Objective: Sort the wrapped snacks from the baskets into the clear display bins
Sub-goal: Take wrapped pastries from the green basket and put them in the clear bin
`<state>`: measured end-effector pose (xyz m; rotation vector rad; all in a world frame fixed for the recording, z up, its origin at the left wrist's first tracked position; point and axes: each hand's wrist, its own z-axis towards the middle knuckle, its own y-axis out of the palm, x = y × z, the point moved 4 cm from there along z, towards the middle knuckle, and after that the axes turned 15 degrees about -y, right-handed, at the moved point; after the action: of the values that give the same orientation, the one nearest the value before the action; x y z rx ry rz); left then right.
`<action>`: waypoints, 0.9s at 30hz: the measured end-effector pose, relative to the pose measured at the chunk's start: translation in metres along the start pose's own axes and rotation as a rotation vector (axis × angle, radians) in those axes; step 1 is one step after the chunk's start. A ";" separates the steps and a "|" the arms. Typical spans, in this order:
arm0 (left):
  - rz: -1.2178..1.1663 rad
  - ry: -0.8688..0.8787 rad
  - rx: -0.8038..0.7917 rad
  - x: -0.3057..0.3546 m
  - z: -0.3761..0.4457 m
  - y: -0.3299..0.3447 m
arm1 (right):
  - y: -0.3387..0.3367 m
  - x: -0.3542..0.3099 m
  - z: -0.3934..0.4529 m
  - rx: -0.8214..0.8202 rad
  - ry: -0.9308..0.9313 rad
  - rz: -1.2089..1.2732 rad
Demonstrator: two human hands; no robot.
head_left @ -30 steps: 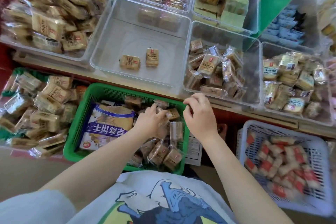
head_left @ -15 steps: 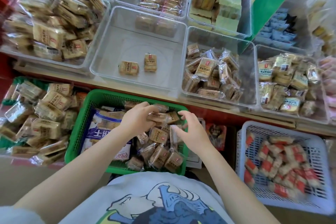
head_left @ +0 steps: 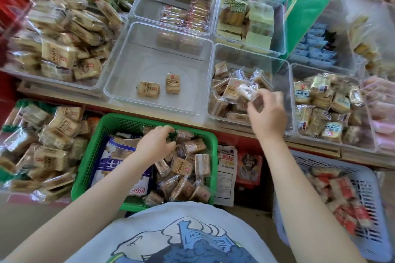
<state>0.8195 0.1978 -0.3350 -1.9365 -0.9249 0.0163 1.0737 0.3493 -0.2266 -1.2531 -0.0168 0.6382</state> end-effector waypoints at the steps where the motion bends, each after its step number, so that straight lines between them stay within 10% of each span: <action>1: 0.006 -0.016 -0.025 -0.004 0.002 0.005 | 0.001 0.009 0.009 0.029 0.035 -0.052; 9: 0.224 -0.077 -0.229 -0.021 0.008 0.041 | 0.050 0.010 0.016 -0.354 0.096 -0.151; 13: 0.449 -0.044 -0.391 -0.035 0.001 0.059 | 0.052 -0.008 -0.011 -0.209 0.107 -0.164; 18: 0.525 0.032 -0.215 -0.045 0.000 0.067 | 0.063 -0.055 -0.053 -0.003 -0.123 -0.010; 27: 0.155 0.183 0.011 0.004 -0.010 0.014 | 0.097 -0.091 -0.090 -0.501 -0.212 0.305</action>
<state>0.8346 0.1893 -0.3383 -1.9595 -0.6517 -0.0641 0.9871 0.2451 -0.3127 -1.6809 -0.1729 1.0748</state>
